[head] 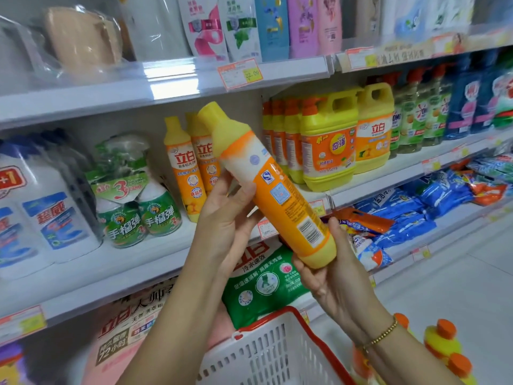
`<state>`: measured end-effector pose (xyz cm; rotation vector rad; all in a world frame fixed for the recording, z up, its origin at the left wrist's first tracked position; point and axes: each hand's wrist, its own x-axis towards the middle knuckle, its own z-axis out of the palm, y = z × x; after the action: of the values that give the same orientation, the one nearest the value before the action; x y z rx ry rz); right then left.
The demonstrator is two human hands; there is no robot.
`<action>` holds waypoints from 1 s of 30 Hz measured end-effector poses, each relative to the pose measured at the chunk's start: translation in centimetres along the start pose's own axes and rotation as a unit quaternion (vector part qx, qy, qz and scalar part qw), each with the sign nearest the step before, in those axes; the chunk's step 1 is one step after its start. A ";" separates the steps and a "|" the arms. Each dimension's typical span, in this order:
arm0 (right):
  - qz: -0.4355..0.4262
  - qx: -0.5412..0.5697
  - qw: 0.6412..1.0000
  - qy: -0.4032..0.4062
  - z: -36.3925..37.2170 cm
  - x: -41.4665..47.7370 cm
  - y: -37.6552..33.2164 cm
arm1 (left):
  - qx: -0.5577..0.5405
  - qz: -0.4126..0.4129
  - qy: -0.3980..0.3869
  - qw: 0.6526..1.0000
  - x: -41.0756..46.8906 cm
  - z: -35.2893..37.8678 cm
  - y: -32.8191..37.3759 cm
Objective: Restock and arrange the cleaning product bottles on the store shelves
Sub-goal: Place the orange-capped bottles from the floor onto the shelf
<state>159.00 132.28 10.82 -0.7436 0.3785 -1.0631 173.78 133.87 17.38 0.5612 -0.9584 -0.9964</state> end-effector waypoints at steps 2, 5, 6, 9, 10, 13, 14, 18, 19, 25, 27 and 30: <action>-0.046 -0.058 0.997 0.011 -0.3 0.2 0.2 | 0.035 0.011 0.016 0.999 -0.1 0.0 -0.1; -0.196 -0.319 0.927 0.024 -1.1 0.5 0.5 | 0.052 0.022 0.067 0.996 -0.3 0.2 -0.5; -0.264 -0.403 0.875 0.034 -1.4 0.5 0.5 | 0.047 0.022 0.087 0.995 -0.3 0.2 -0.7; -0.442 -0.543 0.713 0.034 -2.6 1.1 0.8 | 0.023 0.014 0.123 0.992 -0.2 0.0 -1.3; -0.459 -0.548 0.699 0.030 -2.9 1.2 0.9 | 0.019 0.011 0.118 0.993 -0.2 0.0 -1.4; -0.384 -0.442 0.810 0.029 -2.7 0.7 0.8 | 0.027 0.013 0.071 0.997 -0.1 -0.1 -1.4; -0.323 -0.368 0.872 0.019 -2.4 0.6 0.5 | 0.030 0.011 0.052 0.998 0.0 -0.2 -1.3; -0.119 -0.150 0.981 0.002 -1.3 0.5 -0.3 | 0.042 -0.023 0.029 0.998 0.0 -0.7 -1.8; -0.101 -0.139 0.985 0.007 -1.0 0.4 -0.4 | 0.042 -0.032 0.036 0.998 0.0 -0.8 -2.0; -0.070 -0.249 0.965 -0.035 0.3 -0.1 -1.1 | 0.018 -0.084 0.108 0.990 0.7 -1.1 -1.6; -0.064 -0.264 0.961 -0.049 1.1 -0.3 -1.6 | 0.002 -0.117 0.130 0.985 0.9 -1.2 -1.3; -0.047 -0.270 0.960 -0.058 1.8 -0.8 -2.2 | -0.022 -0.155 0.143 0.977 1.0 -1.0 -1.1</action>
<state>158.32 133.00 13.63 -1.3155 0.5461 -1.0066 174.40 132.49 16.40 0.8101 -0.6023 -1.1726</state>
